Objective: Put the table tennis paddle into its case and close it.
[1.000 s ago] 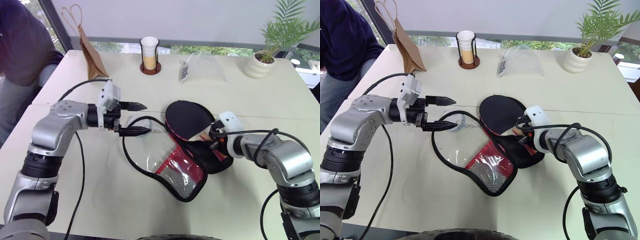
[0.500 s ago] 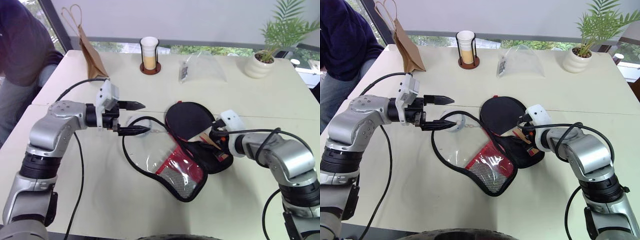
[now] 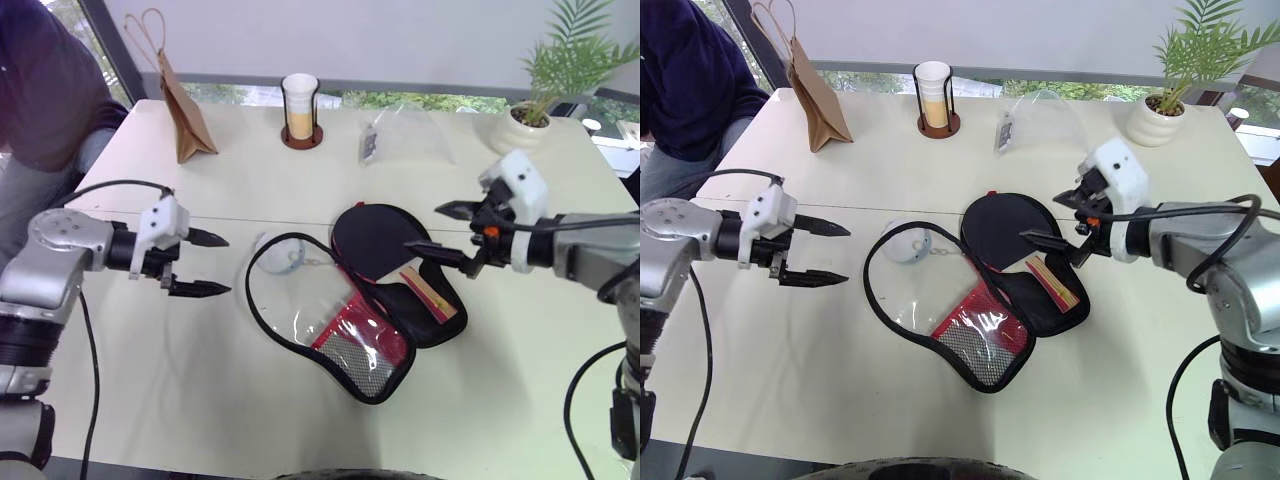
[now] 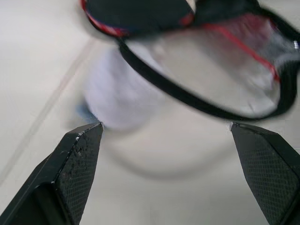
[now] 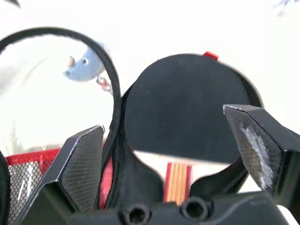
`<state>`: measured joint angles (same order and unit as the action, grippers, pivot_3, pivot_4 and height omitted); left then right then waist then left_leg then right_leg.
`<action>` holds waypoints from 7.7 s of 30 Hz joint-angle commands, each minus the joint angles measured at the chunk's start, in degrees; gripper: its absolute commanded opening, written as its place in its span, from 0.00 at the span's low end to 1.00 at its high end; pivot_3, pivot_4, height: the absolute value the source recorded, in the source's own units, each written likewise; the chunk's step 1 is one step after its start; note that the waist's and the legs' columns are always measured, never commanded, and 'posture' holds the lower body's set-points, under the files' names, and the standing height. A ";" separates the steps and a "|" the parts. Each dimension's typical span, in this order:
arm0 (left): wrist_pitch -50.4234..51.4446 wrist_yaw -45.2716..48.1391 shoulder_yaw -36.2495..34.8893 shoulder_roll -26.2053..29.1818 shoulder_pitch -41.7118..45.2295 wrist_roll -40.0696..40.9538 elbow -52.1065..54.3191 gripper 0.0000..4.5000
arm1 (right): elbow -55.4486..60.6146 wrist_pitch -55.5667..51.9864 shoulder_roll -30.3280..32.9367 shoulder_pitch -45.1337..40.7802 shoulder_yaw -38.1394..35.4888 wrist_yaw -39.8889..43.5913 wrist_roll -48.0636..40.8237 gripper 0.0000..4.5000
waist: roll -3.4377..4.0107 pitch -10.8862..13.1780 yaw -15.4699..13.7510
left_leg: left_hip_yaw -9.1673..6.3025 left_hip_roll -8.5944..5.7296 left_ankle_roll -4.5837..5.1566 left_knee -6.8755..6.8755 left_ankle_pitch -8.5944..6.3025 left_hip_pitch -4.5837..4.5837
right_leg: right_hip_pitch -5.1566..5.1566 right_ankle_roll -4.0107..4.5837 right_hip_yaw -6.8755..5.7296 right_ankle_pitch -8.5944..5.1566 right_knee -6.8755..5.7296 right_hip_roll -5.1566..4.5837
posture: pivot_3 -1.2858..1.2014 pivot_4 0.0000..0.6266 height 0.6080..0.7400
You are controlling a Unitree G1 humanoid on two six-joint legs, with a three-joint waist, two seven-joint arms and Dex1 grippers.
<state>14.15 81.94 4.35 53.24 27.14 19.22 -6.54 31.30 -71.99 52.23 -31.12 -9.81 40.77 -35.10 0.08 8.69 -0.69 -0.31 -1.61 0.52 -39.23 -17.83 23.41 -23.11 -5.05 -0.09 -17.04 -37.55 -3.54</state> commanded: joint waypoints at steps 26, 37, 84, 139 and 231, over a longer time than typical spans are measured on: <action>-23.42 -16.96 13.85 -50.14 34.85 -15.62 -50.93 1.00 | -8.33 5.81 9.27 12.71 -12.27 0.85 1.38 0.99 | -0.08 0.02 0.53 | 0.19 -0.02 0.11 -0.04 0.00 0.06 | -0.08 -0.03 0.04 0.01 -0.02 0.11 | 0.52 0.24 1.00; -11.60 -3.20 5.80 -37.43 29.53 -6.15 -25.22 1.00 | -25.85 7.99 3.95 7.67 0.09 9.17 0.04 0.99 | -0.06 0.01 0.19 | 0.19 0.08 -0.23 -0.02 0.21 0.08 | -0.16 -0.03 0.15 0.01 -0.04 0.16 | 0.52 0.24 1.00; 12.91 -16.62 -1.80 -16.59 6.74 6.53 17.47 1.00 | 3.58 -20.51 -21.60 43.48 -17.11 -8.00 -17.02 0.01 | -0.54 -0.35 -0.88 | -0.13 0.08 0.02 0.01 0.05 -0.15 | 0.32 -0.01 0.06 0.01 0.17 0.09 | 0.52 0.24 1.00; -21.68 -7.64 9.20 -17.30 8.14 -13.18 -10.26 1.00 | -17.71 39.05 -5.10 14.47 29.08 8.42 20.79 0.99 | -0.59 -0.36 0.08 | -0.06 0.10 -0.02 -0.04 0.08 -0.19 | 0.35 -0.03 0.01 0.01 0.25 0.18 | 0.52 0.24 1.00; -30.14 3.50 2.60 -49.95 28.24 -15.67 -40.98 0.86 | 4.36 2.79 -1.06 10.92 -7.99 -1.71 1.67 1.00 | -0.67 -0.44 -1.64 | -0.18 -0.18 0.26 -0.66 -0.10 0.10 | 0.37 -0.21 -0.04 0.10 0.19 -0.15 | 0.52 0.24 1.00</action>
<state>-17.64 83.47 6.09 3.44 56.08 1.02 -54.33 35.49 -68.87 49.09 -18.82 -14.11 38.48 -32.33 -0.60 8.24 -2.32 -0.49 -1.79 0.79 -39.89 -17.93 23.53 -22.74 -5.27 -0.12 -16.94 -37.36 -3.71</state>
